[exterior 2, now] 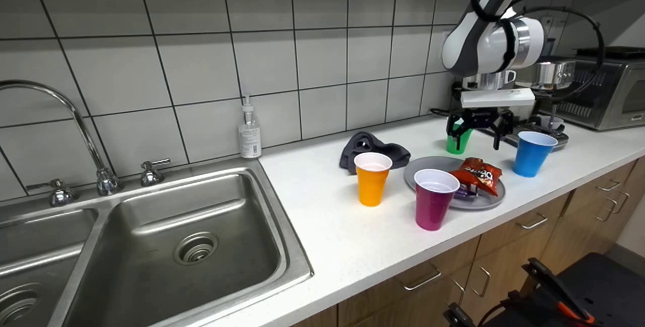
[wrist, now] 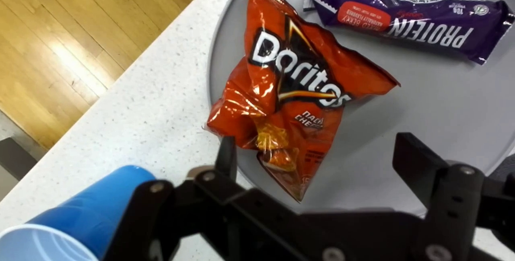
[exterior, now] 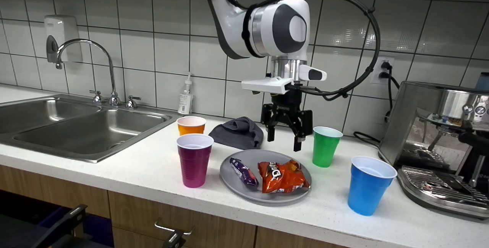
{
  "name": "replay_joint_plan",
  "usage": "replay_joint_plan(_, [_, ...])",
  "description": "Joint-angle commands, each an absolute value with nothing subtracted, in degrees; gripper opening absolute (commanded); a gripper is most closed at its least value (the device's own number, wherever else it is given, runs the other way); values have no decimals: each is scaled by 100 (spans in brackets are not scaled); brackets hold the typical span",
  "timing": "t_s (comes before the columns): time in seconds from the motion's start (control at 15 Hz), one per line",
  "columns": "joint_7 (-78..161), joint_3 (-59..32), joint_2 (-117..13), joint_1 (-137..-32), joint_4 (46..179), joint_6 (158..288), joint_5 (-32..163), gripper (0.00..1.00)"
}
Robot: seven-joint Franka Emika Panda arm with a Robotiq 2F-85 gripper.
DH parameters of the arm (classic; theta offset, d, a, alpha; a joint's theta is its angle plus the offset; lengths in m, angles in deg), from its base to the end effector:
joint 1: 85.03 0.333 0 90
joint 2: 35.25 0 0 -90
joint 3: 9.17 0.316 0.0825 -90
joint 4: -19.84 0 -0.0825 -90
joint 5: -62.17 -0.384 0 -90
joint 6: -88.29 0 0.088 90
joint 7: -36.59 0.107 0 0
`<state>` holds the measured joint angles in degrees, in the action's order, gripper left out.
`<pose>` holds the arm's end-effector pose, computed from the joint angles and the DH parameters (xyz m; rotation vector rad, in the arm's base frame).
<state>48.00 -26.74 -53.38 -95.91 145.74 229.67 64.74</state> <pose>0.4863 -0.2641 0.2424 2.8681 -0.9621 -0.0770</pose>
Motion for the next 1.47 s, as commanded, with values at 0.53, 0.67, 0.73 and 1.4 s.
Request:
replay_joint_plan(0.53, [4636, -2545, -5859, -9791, 14432, 23351, 6142, 100])
replay_joint_plan(0.67, [4630, -2548, -5927, -9793, 14407, 23368, 6135, 100])
replay_joint_plan(0.73, [4619, -2543, -5945, -9798, 14402, 23372, 6122, 100])
replay_joint_plan(1.4, [4605, -2536, -5990, -9824, 14357, 23440, 6067, 12])
